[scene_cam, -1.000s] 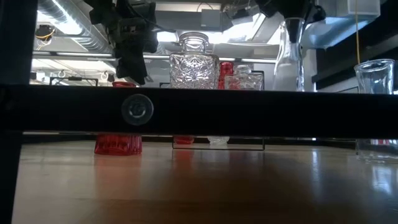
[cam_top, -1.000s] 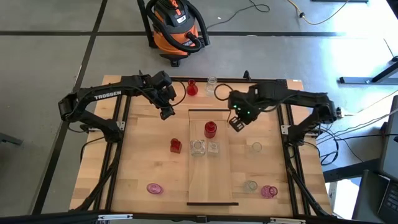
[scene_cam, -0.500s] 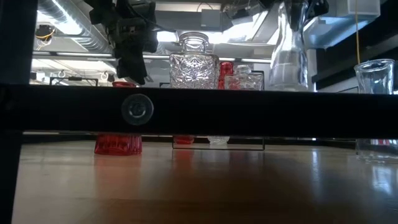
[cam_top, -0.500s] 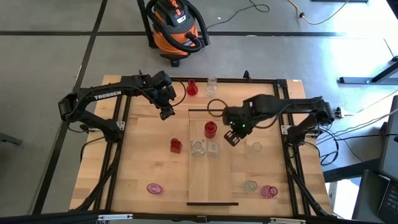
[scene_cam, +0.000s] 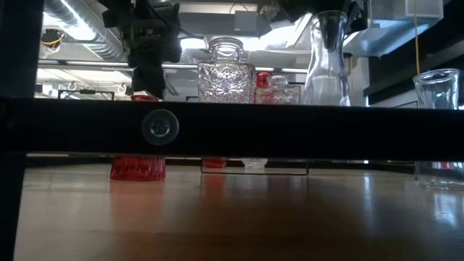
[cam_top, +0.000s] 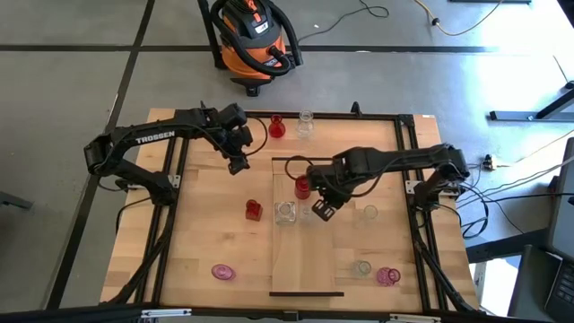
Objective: Sort vases onto shelf
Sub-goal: Put the transparent vase on the shelf aligned with the other transparent vases
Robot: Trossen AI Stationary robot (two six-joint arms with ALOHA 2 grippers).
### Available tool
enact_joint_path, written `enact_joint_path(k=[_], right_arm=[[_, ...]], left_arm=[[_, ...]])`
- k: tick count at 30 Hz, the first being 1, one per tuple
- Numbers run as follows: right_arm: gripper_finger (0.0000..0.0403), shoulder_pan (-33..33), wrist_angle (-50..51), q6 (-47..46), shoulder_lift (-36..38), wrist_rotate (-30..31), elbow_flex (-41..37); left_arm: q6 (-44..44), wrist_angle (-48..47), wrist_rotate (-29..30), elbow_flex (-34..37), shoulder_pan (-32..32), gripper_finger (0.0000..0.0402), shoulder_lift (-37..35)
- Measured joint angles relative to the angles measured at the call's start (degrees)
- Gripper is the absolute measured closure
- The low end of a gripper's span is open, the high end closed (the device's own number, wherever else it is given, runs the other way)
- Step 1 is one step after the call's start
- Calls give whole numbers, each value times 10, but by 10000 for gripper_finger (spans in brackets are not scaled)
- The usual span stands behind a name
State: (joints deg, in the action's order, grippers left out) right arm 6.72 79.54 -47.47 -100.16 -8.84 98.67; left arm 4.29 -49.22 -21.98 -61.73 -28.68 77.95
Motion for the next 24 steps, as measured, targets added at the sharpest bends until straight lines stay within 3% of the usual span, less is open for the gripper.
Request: enact_joint_path(k=[18,24], right_arm=[[402,0,-15,25,-38,3,0],[367,0,-17,25,-41,7,0]], left_arm=[[-6,-13,-1,0,0,266,0],[-13,-14,-1,0,0,266,0]])
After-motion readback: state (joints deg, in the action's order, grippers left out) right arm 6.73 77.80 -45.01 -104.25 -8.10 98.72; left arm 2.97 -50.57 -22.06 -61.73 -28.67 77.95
